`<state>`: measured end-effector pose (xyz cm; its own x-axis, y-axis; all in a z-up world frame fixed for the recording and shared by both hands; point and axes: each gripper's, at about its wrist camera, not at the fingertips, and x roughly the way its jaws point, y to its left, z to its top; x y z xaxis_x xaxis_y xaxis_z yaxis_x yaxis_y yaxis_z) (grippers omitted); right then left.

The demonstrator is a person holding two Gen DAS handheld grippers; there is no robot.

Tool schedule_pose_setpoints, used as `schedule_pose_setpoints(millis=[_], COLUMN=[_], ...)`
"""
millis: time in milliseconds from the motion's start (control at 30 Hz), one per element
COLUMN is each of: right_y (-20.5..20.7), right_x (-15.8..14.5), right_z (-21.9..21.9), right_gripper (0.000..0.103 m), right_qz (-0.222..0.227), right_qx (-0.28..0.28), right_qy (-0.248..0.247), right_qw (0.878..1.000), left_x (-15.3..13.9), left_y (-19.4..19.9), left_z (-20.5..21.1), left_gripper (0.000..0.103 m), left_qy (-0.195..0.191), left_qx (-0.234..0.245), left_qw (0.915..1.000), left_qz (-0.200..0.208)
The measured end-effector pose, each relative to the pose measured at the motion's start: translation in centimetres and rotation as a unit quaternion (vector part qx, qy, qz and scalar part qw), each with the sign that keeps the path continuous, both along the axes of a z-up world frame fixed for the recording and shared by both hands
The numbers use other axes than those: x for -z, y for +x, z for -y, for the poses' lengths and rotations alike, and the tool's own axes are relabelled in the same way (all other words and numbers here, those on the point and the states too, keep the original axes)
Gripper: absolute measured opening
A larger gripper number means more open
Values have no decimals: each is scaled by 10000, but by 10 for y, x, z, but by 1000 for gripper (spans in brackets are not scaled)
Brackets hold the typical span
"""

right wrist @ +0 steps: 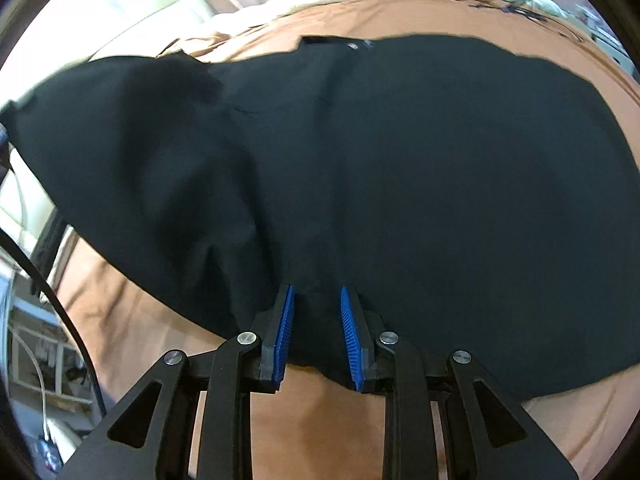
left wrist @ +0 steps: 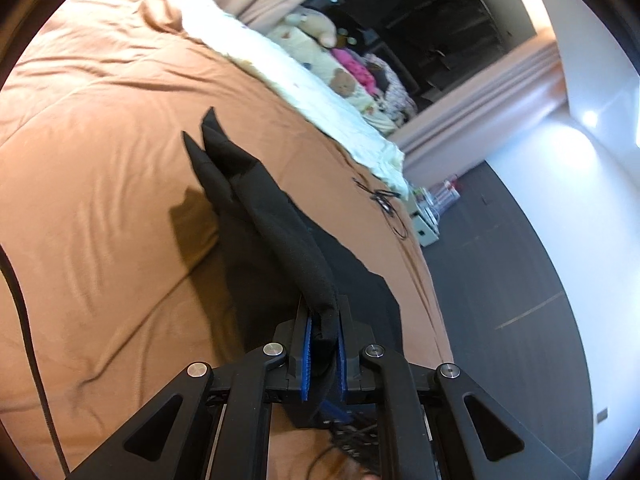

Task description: Fold large clothes

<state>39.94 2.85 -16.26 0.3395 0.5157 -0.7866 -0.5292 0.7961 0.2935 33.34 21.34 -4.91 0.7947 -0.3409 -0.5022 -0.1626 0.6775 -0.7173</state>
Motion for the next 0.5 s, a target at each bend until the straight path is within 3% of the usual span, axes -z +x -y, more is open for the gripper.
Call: schedule_pose_setpoints(millis=[167, 500], right_y=[3, 5], right_x=[2, -14], right_z=[-3, 40], right_gripper=[22, 22], right_qz=[-144, -172], right_qx=[-114, -89], right_qy=[114, 612], right_qw=[9998, 9979], left_x=[-21, -48], left_y=[22, 62], left_z=[29, 100], left_gripper=[9, 9], left_qy=[179, 345], left_qx=[366, 1220], left_qw=[9990, 9910], left_qz=[162, 438])
